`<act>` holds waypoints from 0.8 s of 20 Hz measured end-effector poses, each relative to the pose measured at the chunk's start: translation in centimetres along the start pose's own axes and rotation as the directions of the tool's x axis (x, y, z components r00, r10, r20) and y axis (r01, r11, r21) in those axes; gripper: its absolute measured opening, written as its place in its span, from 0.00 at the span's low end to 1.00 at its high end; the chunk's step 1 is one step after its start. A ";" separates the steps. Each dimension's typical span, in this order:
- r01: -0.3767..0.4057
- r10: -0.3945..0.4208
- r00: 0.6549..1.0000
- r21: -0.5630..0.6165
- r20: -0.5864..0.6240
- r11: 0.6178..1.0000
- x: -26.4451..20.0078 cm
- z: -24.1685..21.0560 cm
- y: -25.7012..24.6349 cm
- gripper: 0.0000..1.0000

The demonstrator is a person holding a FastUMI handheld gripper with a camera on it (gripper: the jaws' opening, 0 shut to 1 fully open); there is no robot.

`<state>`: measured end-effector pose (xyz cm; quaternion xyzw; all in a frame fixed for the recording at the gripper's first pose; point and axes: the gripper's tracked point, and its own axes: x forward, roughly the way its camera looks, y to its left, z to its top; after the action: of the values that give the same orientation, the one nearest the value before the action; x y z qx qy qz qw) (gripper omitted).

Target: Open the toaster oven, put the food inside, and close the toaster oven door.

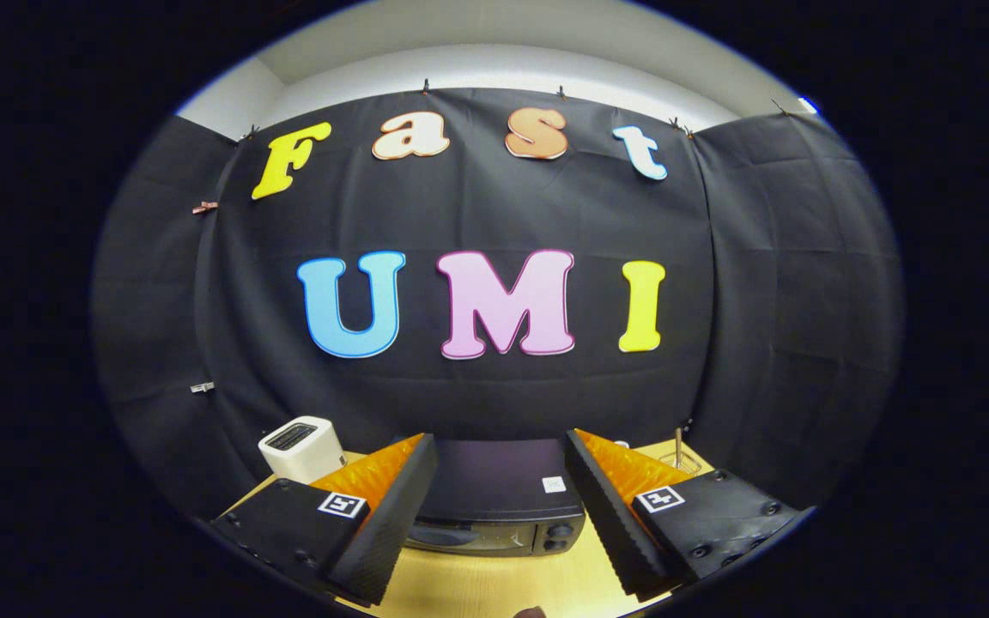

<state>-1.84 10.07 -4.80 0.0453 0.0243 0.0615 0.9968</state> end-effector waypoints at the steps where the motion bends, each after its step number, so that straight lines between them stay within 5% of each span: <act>1: 0.003 -0.003 1.000 -0.008 0.021 1.000 -0.3 0.9 -0.5 0.98; 16: 0.055 -0.049 0.994 -0.061 0.093 0.997 -1.7 2.9 -5.9 0.98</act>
<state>-2.66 3.77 -2.36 0.0157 -0.0221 0.0341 0.9991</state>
